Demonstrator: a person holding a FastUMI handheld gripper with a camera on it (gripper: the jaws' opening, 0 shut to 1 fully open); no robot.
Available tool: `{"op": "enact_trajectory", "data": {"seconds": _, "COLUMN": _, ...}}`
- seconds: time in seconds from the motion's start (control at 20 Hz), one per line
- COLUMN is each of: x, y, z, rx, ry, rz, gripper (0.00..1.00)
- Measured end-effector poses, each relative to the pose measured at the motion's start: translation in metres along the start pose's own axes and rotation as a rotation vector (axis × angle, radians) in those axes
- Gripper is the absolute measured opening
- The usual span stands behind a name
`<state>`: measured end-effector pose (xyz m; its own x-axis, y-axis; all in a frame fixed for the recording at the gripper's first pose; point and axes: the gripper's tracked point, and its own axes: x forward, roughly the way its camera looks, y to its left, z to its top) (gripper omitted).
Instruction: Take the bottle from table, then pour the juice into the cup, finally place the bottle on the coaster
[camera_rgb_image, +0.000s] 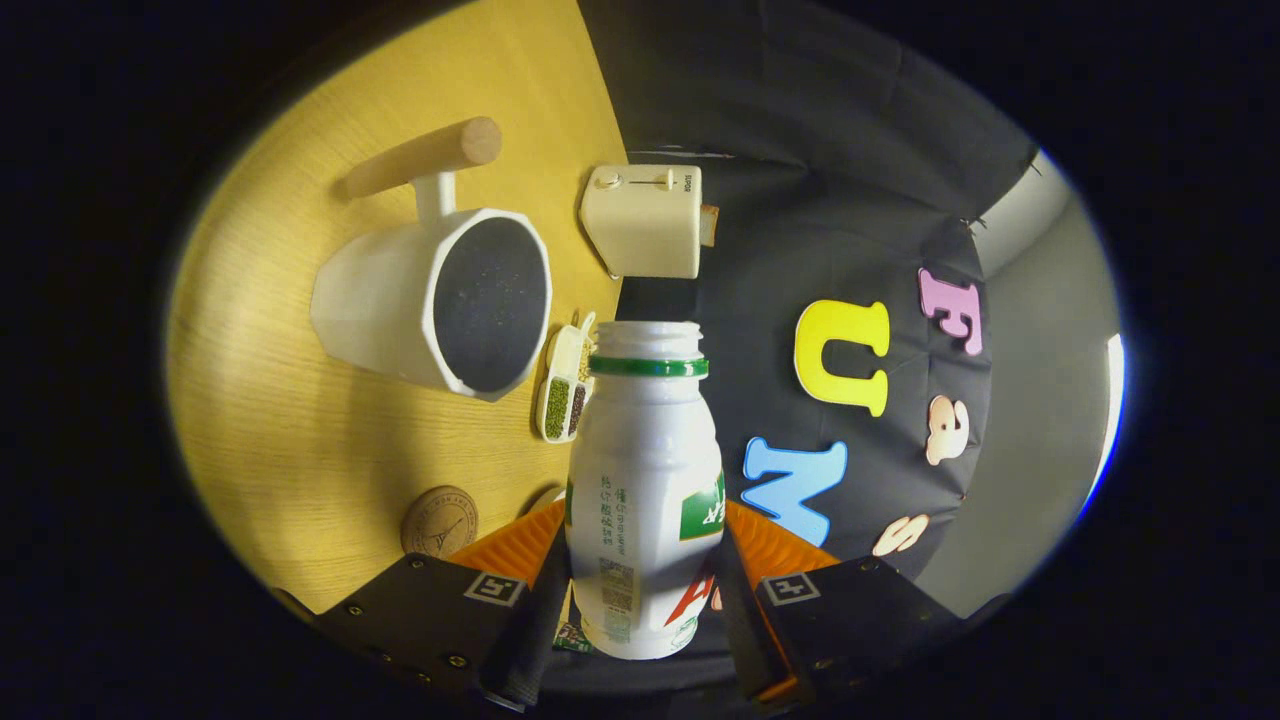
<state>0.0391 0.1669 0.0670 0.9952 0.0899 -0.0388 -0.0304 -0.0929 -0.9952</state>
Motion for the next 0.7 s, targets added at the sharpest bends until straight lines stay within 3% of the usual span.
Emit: {"op": "enact_trajectory", "data": {"seconds": 0.7, "x": -0.001, "y": 0.007, "z": -0.026, "rx": 0.557, "ry": -0.026, "rz": -0.005, "gripper": 0.71}}
